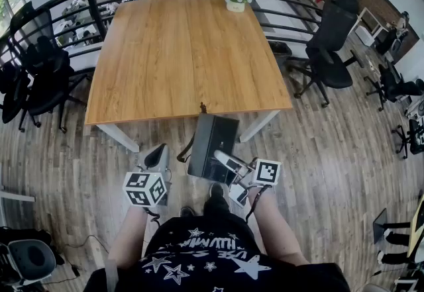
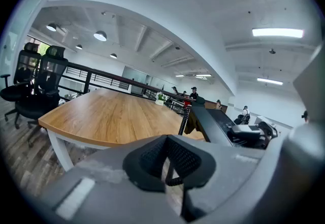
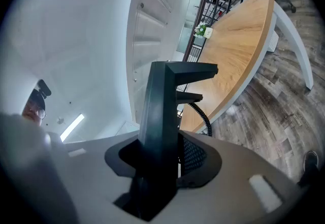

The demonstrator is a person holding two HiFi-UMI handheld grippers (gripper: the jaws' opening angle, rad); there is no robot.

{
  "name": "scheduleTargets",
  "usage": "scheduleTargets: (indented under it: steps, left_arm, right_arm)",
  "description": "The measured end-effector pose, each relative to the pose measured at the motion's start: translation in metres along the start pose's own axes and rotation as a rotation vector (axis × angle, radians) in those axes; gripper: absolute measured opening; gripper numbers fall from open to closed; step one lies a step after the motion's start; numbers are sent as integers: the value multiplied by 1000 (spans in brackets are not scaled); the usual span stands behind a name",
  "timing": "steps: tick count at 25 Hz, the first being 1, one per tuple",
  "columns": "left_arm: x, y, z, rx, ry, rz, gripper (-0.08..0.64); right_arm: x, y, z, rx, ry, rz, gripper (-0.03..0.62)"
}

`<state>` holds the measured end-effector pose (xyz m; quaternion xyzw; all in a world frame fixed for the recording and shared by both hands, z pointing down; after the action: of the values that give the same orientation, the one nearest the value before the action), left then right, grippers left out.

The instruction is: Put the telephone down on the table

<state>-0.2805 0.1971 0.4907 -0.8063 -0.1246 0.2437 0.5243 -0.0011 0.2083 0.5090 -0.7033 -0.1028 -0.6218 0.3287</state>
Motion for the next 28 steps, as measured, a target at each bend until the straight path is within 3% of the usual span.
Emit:
scheduleTargets:
  steps: [22,28]
  left_arm:
    - [-19,-3,27,3,-55,9,2]
    - [-26,-7,9,-17,-48,14,2]
  right_arm:
    - [-19,-23,3,44,-29,-17,163]
    - [-5,-7,-6,39,-41,-8,163]
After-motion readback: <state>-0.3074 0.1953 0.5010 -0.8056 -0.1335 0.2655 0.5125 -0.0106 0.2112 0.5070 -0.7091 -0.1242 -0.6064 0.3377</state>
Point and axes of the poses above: the fingertips, and each gripper's own axes: z backward along the fingers, x to its right, y out of its top, the point moved 9 cm from there along z, backward along the fingers, and after that the axes turned 4 degrees about -z, right-handed, at the moved point
